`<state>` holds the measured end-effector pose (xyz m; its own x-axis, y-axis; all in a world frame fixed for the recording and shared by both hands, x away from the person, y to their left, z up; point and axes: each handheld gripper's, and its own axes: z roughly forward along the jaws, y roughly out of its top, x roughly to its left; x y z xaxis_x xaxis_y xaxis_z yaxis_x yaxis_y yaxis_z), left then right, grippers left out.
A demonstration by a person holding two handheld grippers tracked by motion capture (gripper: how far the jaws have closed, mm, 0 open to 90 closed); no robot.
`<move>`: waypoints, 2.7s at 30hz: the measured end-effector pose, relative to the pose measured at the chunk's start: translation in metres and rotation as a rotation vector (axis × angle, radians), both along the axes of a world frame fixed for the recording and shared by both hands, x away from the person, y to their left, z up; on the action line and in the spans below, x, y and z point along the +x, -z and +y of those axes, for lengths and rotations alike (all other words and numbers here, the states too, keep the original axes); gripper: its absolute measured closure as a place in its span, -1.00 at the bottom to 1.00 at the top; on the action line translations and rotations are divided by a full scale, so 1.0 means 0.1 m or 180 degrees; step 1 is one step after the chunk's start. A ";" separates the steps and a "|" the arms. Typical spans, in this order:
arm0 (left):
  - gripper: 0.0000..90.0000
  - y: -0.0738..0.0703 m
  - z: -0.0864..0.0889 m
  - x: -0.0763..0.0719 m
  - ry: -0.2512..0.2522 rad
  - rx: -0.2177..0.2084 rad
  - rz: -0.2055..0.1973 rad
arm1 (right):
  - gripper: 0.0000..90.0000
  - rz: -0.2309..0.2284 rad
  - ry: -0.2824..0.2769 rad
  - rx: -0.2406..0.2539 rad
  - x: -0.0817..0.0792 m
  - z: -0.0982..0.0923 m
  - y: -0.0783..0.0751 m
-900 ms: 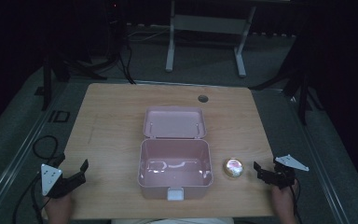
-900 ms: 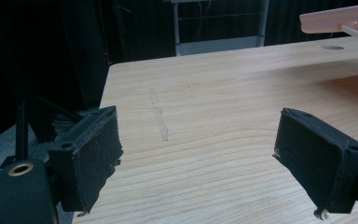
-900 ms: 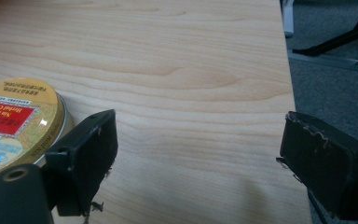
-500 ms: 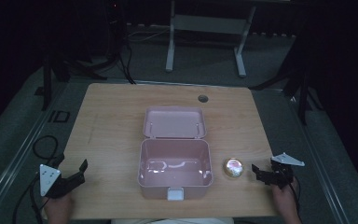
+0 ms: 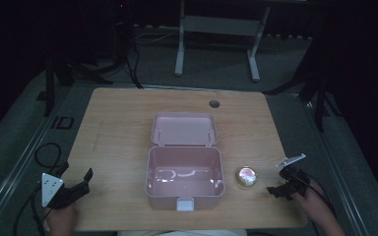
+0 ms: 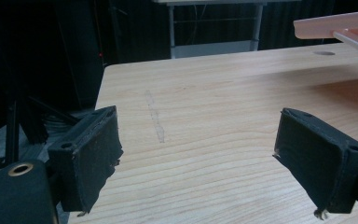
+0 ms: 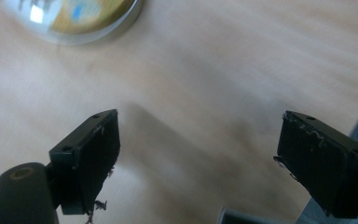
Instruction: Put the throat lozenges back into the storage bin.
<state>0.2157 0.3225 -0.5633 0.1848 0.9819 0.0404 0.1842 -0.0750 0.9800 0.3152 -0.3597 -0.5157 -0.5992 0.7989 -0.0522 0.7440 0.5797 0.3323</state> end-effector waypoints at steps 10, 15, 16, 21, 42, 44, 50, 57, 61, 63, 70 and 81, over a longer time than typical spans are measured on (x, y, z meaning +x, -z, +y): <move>-0.67 0.00 0.00 0.00 0.0023 -0.0016 0.0006 | -0.72 0.0996 -0.0635 -0.0582 0.02 0.13 0.00; -0.67 0.00 0.00 0.00 0.0028 -0.0019 0.0011 | -0.72 0.1237 -0.0743 -0.0746 0.01 0.15 0.00; -0.67 0.00 0.01 0.00 0.0028 -0.0023 0.0011 | -0.72 0.1265 -0.0747 -0.0732 0.02 0.16 -0.01; -0.68 0.00 0.01 0.00 0.0035 -0.0031 0.0014 | -0.71 0.1276 -0.0744 -0.0701 0.06 0.17 -0.05; -0.68 0.00 0.02 0.00 0.0050 -0.0062 0.0015 | -0.70 0.1108 -0.1018 -0.0761 0.38 0.63 -0.20; -0.68 0.00 0.02 0.00 0.0054 -0.0061 0.0015 | -0.70 0.1105 -0.1042 -0.0764 0.42 0.70 -0.20; -0.68 0.00 0.02 0.00 0.0058 -0.0075 0.0011 | -0.68 0.1074 -0.1154 -0.0758 0.53 0.88 -0.18; -0.68 0.00 0.03 0.00 0.0061 -0.0080 0.0011 | -0.70 0.1054 -0.1211 -0.0772 0.64 1.07 -0.14; -0.68 0.00 0.03 0.00 0.0066 -0.0092 0.0010 | -0.71 0.1052 -0.1264 -0.0776 0.69 1.16 -0.09; -0.68 0.00 0.03 0.00 0.0067 -0.0096 0.0011 | -0.71 0.1048 -0.1290 -0.0790 0.72 1.19 -0.05; -0.68 0.00 0.03 0.00 0.0073 -0.0093 0.0010 | -0.56 0.1073 -0.1402 -0.0803 0.73 1.25 0.03; -0.67 0.00 0.03 0.00 0.0076 -0.0090 0.0016 | -0.56 0.1038 -0.1852 -0.0918 0.62 1.25 -0.08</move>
